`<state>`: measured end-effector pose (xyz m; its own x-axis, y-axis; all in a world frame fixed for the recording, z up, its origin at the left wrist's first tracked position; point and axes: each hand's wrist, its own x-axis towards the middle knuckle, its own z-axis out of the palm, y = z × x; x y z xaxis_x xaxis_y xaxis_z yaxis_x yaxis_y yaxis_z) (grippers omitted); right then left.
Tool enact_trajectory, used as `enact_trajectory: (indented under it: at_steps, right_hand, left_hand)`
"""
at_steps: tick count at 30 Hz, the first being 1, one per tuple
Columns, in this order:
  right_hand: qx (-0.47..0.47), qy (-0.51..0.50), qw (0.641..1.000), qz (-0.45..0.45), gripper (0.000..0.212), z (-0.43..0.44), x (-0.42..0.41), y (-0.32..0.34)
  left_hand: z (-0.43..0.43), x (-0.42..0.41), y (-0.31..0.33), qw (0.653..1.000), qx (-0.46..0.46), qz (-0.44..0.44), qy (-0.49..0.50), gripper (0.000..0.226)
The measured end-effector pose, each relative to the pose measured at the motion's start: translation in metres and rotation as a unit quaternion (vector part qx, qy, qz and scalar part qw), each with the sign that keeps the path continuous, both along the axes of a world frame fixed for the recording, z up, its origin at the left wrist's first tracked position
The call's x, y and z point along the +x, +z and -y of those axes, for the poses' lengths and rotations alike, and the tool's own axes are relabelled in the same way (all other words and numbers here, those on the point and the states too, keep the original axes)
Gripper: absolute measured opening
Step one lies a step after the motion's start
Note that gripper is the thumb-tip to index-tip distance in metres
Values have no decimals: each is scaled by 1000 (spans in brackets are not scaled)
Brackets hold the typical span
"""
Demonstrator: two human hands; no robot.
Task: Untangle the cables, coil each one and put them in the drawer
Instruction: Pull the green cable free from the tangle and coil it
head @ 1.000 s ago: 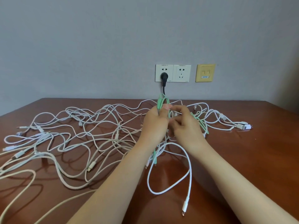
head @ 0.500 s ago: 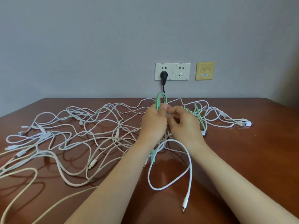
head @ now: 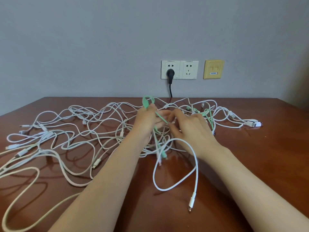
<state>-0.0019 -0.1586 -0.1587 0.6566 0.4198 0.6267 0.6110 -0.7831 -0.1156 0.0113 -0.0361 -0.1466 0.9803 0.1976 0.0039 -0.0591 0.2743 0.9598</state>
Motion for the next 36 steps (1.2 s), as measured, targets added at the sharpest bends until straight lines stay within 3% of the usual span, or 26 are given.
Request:
enact_trajectory:
  at_steps: [3, 7, 12, 17, 21, 25, 30, 33, 36]
  right_hand:
    - [-5, -4, 1000, -4, 11, 2, 1, -4]
    - [-1, -5, 1000, -25, 15, 6, 4, -5]
    - [28, -4, 999, 34, 18, 13, 12, -5]
    - [47, 41, 994, 90, 23, 9, 11, -4]
    - [64, 91, 991, 67, 28, 4, 9, -1]
    - [130, 112, 985, -18, 14, 4, 9, 2]
    - [178, 90, 978, -57, 23, 6, 12, 1]
    - [177, 72, 982, -2, 15, 11, 18, -2]
    - [187, 50, 981, -24, 9, 17, 23, -3]
  left_hand:
    - [-9, 2, 4, 981, -193, -7, -27, 27]
    - [-14, 6, 3, 971, -236, -9, -35, 35]
    - [-14, 8, 2, 982, -188, -6, -20, 35]
    - [-7, 8, -1, 997, -46, -53, -33, 35]
    - [-6, 6, -2, 997, 13, -59, -50, 33]
    - [2, 2, -1, 993, 75, -56, -68, 43]
    - [20, -7, -1, 974, 6, -76, -212, 62]
    - [23, -13, -2, 968, 83, -69, -226, 56]
    - [22, -18, -4, 958, 184, -46, -216, 48]
